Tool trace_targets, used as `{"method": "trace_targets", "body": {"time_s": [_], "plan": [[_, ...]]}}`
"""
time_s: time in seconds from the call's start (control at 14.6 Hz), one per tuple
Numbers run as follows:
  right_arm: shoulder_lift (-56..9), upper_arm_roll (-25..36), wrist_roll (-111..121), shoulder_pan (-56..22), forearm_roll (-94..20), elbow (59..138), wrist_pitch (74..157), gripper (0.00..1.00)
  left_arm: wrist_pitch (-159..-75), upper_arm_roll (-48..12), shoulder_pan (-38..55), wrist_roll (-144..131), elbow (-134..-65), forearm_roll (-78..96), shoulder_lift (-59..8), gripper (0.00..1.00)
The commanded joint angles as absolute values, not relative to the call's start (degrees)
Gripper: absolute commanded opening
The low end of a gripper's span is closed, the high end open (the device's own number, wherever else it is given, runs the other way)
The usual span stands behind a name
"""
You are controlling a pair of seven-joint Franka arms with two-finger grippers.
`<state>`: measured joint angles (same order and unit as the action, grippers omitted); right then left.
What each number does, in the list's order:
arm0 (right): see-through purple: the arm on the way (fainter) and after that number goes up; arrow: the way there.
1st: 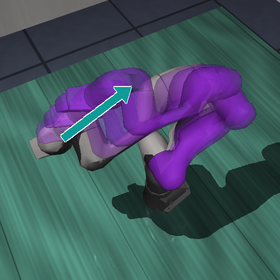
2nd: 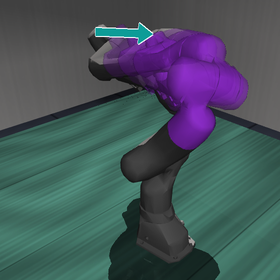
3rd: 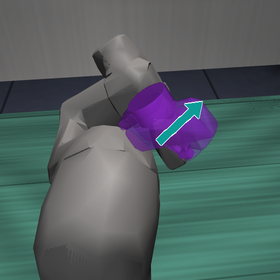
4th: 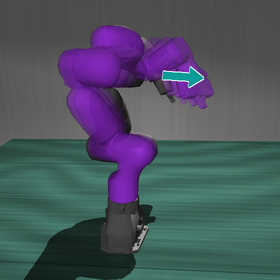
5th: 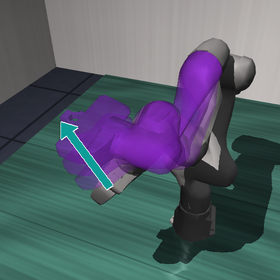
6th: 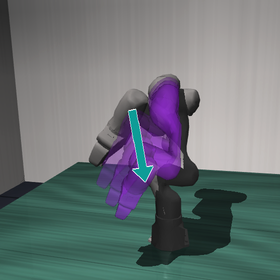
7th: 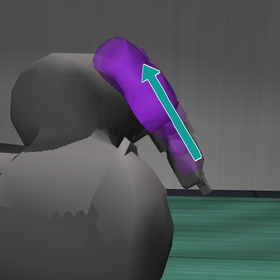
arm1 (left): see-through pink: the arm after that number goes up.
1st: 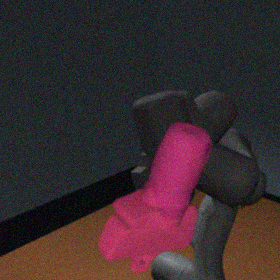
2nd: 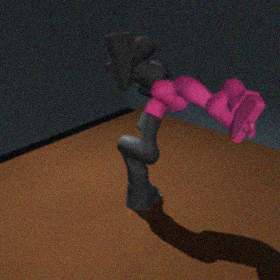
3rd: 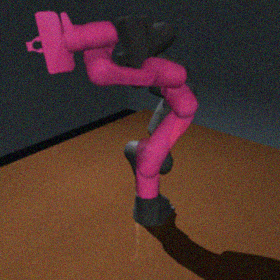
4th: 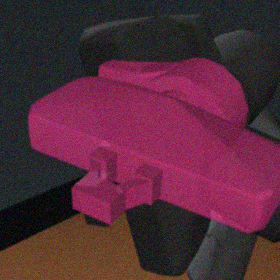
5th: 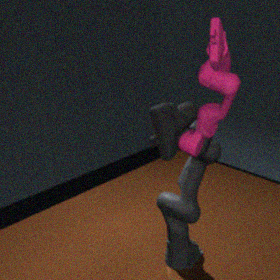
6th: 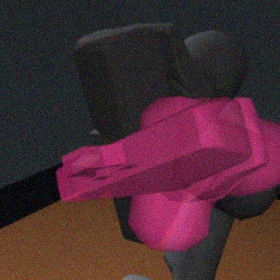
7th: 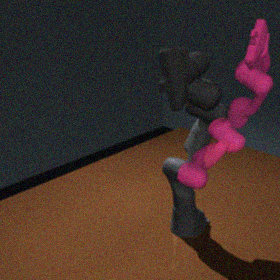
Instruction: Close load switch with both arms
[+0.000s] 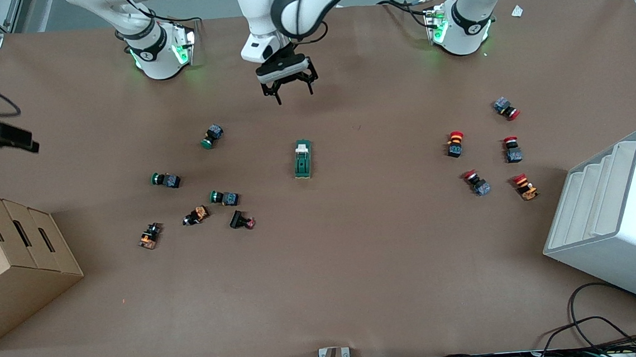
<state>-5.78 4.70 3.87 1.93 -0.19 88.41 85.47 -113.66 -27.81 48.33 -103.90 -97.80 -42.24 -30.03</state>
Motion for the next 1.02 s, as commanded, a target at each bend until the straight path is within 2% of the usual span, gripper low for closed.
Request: {"method": "trace_targets", "body": {"time_s": [0.0, 0.27, 0.48, 0.82, 0.96], "plan": [[-9.6, 4.0, 3.8, 3.0, 0.0, 87.9, 86.9, 1.00, -113.9, -27.4, 50.4, -109.3, -96.6, -50.4, -34.0, 1.00], [-10.2, 3.6, -8.0, 0.5, -9.3, 92.3, 90.3, 1.00, -113.9, -27.5, 51.5, -121.2, -96.8, -63.0, -38.4, 0.99], [-10.2, 3.5, -19.5, -6.4, -10.3, 96.3, 93.7, 1.00, -113.8, -27.5, 52.4, -129.3, -97.8, -72.0, -41.4, 0.99], [-10.5, 3.5, -40.7, -19.7, -14.9, 105.0, 107.5, 1.00, -113.3, -27.1, 52.7, -135.5, -105.4, -85.8, -42.1, 0.99], [-12.0, 3.5, -43.7, -23.3, -18.4, 106.8, 112.0, 1.00, -113.2, -26.9, 52.7, -140.2, -106.3, -90.8, -43.4, 0.99]]}}
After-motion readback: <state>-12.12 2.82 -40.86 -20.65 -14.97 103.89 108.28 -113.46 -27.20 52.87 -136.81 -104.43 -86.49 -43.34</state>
